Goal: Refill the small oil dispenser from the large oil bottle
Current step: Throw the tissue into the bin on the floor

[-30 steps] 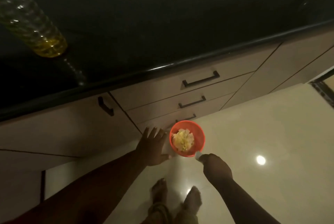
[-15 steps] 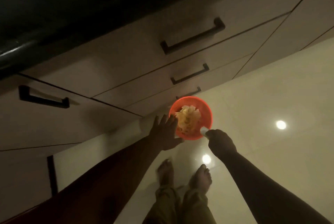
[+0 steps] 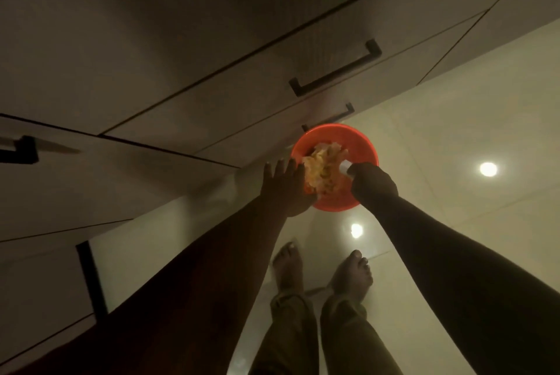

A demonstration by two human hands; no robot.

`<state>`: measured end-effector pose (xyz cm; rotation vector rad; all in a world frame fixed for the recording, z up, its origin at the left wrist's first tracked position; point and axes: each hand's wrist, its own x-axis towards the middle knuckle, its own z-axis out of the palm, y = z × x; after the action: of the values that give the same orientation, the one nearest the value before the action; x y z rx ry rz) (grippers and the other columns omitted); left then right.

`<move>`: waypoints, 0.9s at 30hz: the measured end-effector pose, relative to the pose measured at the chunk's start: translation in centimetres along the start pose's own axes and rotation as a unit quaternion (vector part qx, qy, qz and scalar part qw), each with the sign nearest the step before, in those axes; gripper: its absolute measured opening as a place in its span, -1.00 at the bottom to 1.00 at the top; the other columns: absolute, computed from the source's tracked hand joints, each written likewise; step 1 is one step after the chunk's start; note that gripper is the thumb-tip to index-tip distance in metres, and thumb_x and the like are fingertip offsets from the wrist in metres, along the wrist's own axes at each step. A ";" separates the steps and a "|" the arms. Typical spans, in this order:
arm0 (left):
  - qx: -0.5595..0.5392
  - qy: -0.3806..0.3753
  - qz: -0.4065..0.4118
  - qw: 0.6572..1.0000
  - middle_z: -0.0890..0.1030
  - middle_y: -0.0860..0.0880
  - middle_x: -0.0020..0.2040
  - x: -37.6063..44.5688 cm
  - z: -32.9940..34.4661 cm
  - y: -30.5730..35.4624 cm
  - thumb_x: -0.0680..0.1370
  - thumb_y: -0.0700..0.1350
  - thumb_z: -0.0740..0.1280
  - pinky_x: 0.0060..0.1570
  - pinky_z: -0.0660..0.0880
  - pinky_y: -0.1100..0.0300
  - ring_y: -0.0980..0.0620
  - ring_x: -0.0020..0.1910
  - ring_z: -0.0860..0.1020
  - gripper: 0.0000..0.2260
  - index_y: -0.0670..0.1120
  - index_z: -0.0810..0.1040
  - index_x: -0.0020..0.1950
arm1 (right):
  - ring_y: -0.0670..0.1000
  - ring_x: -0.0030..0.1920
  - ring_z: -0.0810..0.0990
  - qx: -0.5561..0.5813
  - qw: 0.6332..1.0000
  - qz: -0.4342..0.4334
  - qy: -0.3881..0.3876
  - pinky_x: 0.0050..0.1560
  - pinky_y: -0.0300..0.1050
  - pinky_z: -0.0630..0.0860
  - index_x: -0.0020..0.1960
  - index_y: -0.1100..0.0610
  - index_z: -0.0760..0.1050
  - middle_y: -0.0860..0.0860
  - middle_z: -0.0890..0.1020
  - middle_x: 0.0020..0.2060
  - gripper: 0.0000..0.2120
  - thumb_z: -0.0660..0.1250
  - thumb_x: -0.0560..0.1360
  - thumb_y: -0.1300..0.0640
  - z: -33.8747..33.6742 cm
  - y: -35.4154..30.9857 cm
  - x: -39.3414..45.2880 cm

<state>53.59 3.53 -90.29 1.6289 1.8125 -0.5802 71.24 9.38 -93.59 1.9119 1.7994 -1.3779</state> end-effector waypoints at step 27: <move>-0.070 0.077 -0.103 0.989 -0.17 -0.12 0.61 -22.0 -6.3 -1.8 0.53 0.39 0.02 0.48 -0.25 -0.18 -0.18 0.58 -0.18 -0.17 -0.09 -0.18 0.59 | 0.18 0.30 0.44 -0.236 0.960 -0.151 -0.009 0.32 0.09 0.36 0.44 0.15 0.19 0.13 0.42 0.35 -0.47 0.18 0.52 0.02 -4.3 -13.0 -19.0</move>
<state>51.75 -8.03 -70.53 1.4375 2.1009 -0.4142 65.26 2.35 -72.04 1.4191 2.2295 -0.9102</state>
